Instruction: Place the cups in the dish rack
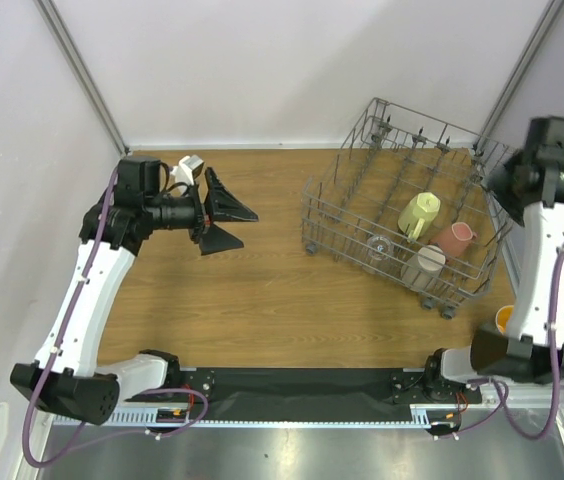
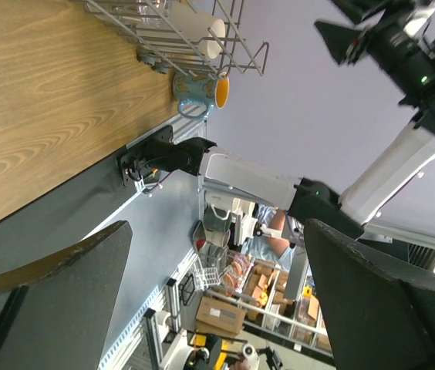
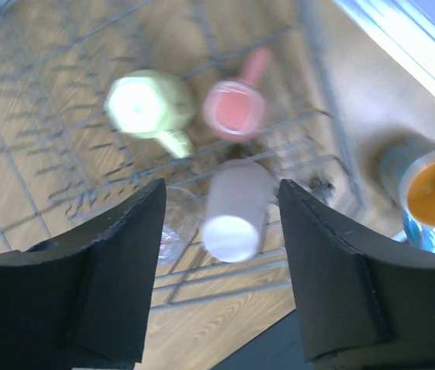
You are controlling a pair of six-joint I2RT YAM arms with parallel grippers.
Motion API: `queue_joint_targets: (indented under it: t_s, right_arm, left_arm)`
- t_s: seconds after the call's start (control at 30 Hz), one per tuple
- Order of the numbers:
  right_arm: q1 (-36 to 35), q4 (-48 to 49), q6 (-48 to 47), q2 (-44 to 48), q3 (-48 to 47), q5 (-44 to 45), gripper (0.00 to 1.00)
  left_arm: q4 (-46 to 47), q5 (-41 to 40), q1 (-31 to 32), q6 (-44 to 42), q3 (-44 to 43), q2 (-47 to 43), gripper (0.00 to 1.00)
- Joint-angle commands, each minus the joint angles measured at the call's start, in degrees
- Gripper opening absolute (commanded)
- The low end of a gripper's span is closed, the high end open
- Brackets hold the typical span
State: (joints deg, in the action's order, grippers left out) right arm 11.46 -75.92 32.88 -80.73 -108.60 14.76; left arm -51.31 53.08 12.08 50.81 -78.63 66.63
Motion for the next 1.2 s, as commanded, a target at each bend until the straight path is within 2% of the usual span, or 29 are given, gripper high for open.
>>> queue_joint_targets:
  t_s: [0.0,0.17,0.27,0.47,0.6,0.73,1.17]
  right_arm:
    - [5.92,-0.46,4.29,5.39,6.44,3.08,0.63]
    - [17.50,0.86,6.75,10.05,14.28,5.63,0.59]
    - [21.39,2.17,7.19,11.73,17.97,7.64,0.58]
    - [21.85,1.74,10.71,12.88,24.90,15.47,0.52]
    - [21.85,4.99,10.53,12.35,34.13,12.14,0.51]
    - [21.85,8.24,9.74,12.88,41.00,12.39,0.51]
    - [22.72,16.85,6.32,10.50,47.77,10.02,0.50]
  left_arm:
    - [-1.76,3.70,-0.56,-4.56,-4.42,1.39,1.00]
    - [-6.08,3.96,-0.56,-8.88,-8.37,4.20,1.00]
    - [-6.78,4.22,-0.48,-9.85,-9.96,5.00,1.00]
    - [-6.61,4.40,-0.39,-9.76,-10.40,5.97,1.00]
    - [-5.74,4.75,-0.30,-8.80,-10.31,5.88,1.00]
    - [-4.77,5.02,-0.39,-8.00,-10.23,5.70,1.00]
    - [-4.50,5.02,-0.65,-7.13,-9.70,5.09,1.00]
